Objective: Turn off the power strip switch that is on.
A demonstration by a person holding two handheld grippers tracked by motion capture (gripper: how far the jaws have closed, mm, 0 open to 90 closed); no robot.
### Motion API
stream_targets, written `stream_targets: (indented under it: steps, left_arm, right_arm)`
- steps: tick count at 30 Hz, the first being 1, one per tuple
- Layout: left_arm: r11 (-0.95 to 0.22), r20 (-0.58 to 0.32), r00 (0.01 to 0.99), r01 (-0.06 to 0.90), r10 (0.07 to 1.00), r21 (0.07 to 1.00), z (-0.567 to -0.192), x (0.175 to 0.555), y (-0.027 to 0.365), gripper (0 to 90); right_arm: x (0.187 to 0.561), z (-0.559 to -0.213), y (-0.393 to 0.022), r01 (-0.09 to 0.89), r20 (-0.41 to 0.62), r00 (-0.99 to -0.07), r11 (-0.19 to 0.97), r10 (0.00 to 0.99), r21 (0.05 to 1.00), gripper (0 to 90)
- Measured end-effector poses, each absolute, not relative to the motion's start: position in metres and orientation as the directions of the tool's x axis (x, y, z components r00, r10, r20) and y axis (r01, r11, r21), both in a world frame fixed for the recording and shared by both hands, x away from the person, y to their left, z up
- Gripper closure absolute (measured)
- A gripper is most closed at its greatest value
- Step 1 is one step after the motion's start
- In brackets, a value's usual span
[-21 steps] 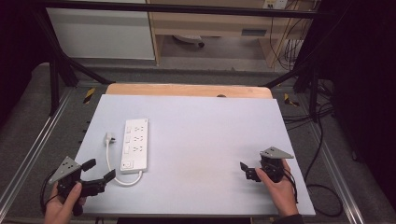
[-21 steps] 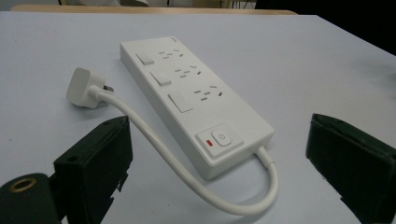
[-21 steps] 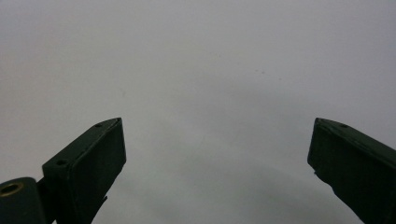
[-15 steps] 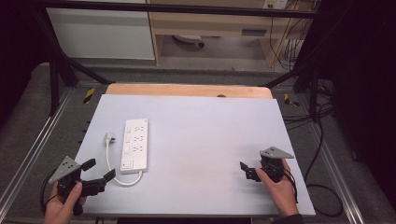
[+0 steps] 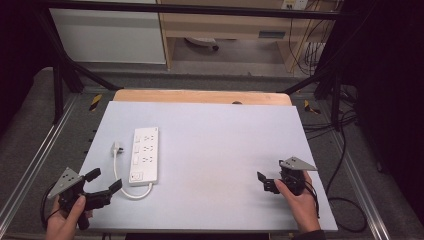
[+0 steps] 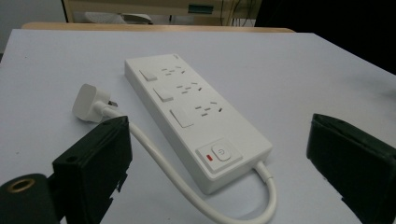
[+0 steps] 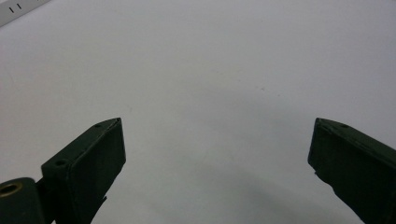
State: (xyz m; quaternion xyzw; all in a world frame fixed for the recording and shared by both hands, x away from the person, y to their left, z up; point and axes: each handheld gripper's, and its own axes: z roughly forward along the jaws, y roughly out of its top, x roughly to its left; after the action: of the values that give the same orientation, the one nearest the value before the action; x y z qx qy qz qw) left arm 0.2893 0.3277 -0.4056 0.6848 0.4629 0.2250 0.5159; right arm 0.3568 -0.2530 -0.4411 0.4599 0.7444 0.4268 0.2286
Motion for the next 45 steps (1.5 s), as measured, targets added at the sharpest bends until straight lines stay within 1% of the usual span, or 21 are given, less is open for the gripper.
stream_targets:
  steps: [12, 19, 25, 28, 32, 45]
  left_arm:
    - [-0.010, -0.201, 0.471, 0.407, 0.859, 0.913, -0.399, 0.288, 0.333, 6.2]
    - [-0.012, -0.189, 0.476, 0.388, 0.859, 0.921, -0.394, 0.286, 0.334, 5.6]
    - [0.000, -0.197, 0.492, 0.372, 0.848, 0.928, -0.391, 0.288, 0.333, 5.7]
    - [-0.006, -0.185, 0.484, 0.366, 0.855, 0.931, -0.387, 0.290, 0.333, 6.1]
    - [0.003, -0.190, 0.491, 0.356, 0.850, 0.934, -0.380, 0.292, 0.334, 6.0]
    - [-0.005, -0.184, 0.490, 0.360, 0.852, 0.933, -0.371, 0.300, 0.333, 5.7]
  right_arm:
    - [0.355, -0.439, -0.253, 0.480, 0.054, -0.472, 0.206, 0.880, 0.853, 4.3]
    - [0.353, -0.436, -0.253, 0.472, 0.061, -0.477, 0.198, 0.877, 0.859, 4.1]
    - [0.353, -0.437, -0.253, 0.474, 0.061, -0.478, 0.199, 0.876, 0.857, 3.9]
    - [0.354, -0.438, -0.254, 0.480, 0.067, -0.473, 0.193, 0.878, 0.856, 3.9]
    - [0.354, -0.437, -0.253, 0.482, 0.069, -0.474, 0.193, 0.878, 0.855, 3.9]
    - [0.355, -0.438, -0.253, 0.487, 0.069, -0.470, 0.194, 0.880, 0.852, 3.9]
